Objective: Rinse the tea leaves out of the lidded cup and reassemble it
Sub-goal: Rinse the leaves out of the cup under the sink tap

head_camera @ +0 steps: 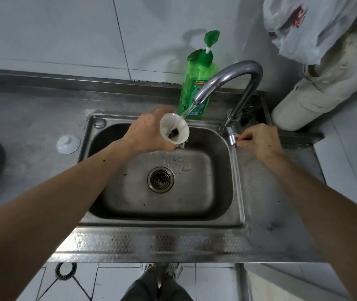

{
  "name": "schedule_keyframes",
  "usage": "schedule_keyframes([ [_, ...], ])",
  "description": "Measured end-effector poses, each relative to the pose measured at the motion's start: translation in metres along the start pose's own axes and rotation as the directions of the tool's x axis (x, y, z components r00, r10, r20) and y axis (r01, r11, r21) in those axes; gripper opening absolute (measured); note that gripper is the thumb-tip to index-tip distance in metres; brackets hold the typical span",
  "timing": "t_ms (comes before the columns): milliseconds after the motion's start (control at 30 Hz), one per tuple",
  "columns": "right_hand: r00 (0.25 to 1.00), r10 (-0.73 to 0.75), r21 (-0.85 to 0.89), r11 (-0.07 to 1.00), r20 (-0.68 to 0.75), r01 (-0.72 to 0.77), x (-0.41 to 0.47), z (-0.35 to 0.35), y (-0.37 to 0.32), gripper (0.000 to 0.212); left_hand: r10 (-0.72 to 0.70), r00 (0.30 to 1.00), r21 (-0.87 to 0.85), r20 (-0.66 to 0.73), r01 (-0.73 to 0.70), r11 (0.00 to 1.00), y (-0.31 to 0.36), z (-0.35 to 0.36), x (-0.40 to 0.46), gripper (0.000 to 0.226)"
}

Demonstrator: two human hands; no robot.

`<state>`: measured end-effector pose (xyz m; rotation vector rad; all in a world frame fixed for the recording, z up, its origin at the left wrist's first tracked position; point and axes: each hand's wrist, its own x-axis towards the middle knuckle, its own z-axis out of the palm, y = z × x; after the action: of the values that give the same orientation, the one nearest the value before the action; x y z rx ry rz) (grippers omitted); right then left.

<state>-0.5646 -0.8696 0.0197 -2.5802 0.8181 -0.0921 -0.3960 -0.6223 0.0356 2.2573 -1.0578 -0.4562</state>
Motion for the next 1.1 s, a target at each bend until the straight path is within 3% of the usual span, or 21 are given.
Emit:
schedule_keyframes([
  [167,1.0,0.004,-0.004,1.0,0.004,-0.004,-0.001,-0.001,-0.002,0.018,-0.013,1.0,0.111,0.016,0.011,0.994,-0.006,0.002,0.003,0.086],
  [267,1.0,0.001,-0.018,1.0,0.006,-0.001,-0.001,-0.002,-0.002,0.018,0.062,0.998,0.265,0.024,-0.066,0.962,-0.006,0.0,0.003,0.084],
  [467,1.0,-0.004,-0.014,1.0,0.006,0.004,0.0,-0.001,0.0,0.016,0.132,0.977,0.716,0.168,-0.213,0.664,-0.006,-0.002,0.002,0.087],
  [567,1.0,-0.004,-0.021,1.0,0.005,0.004,0.001,0.0,0.001,0.015,0.132,0.976,0.791,0.174,-0.218,0.572,-0.006,0.0,0.002,0.083],
  [667,1.0,0.001,-0.026,1.0,0.013,-0.001,0.001,0.0,0.001,0.015,0.149,0.978,0.814,0.144,-0.203,0.544,-0.006,0.003,0.004,0.082],
  [733,1.0,0.001,-0.014,1.0,0.015,0.0,0.001,0.0,0.002,0.016,0.142,0.983,0.787,0.117,-0.179,0.59,-0.006,0.005,0.004,0.083],
  [800,1.0,-0.005,-0.006,1.0,0.011,0.005,0.001,-0.001,0.002,0.016,0.113,0.991,0.7,0.069,-0.129,0.703,-0.007,0.007,0.004,0.085],
  [867,1.0,-0.007,-0.007,1.0,0.008,0.007,0.001,-0.001,0.002,0.016,0.03,1.0,0.493,-0.007,-0.023,0.87,-0.01,0.01,0.002,0.088],
  [933,1.0,-0.005,-0.013,1.0,0.009,0.005,0.001,-0.001,0.001,0.017,-0.08,0.996,0.229,-0.046,0.089,0.969,-0.014,0.015,0.0,0.089],
  [1100,1.0,-0.007,-0.034,0.999,0.022,0.008,0.001,-0.002,0.0,0.019,-0.148,0.989,-0.127,-0.021,0.144,0.981,-0.018,0.02,-0.006,0.084],
])
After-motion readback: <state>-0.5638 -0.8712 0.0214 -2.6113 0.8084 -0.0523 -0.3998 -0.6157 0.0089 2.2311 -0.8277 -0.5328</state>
